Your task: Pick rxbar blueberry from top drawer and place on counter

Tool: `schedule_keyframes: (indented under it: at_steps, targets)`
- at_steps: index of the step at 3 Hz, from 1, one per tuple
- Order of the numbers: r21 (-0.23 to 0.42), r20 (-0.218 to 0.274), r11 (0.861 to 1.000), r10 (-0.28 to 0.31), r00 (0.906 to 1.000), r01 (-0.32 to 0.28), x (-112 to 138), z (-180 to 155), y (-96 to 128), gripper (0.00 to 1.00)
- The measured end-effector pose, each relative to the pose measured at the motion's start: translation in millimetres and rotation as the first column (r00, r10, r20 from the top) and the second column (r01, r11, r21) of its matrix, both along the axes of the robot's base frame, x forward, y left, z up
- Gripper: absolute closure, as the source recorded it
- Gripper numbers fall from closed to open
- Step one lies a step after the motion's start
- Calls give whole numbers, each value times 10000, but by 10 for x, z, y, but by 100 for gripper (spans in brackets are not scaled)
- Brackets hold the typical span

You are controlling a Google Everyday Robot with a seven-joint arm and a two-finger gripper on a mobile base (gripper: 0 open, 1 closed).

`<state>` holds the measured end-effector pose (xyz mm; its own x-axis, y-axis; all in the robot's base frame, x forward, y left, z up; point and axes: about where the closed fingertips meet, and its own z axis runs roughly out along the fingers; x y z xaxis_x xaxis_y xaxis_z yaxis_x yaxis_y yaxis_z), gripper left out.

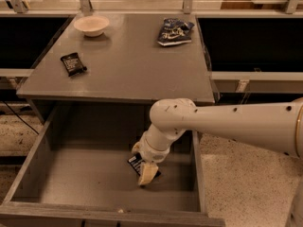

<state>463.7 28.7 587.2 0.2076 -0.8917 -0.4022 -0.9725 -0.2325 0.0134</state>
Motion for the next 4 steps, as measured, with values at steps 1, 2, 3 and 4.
schedule_keyframes:
  at_steps: [1,2,3,4]
  targets:
    - [0,0,10000,0,10000,0,0,0,0,71]
    - [0,-1,10000,1,10000,-1,0,0,0,95]
    - [0,-1,10000,1,10000,-1,0,5,0,100]
    - [4,21,10000,8,10000,-8,-2,83,-4,100]
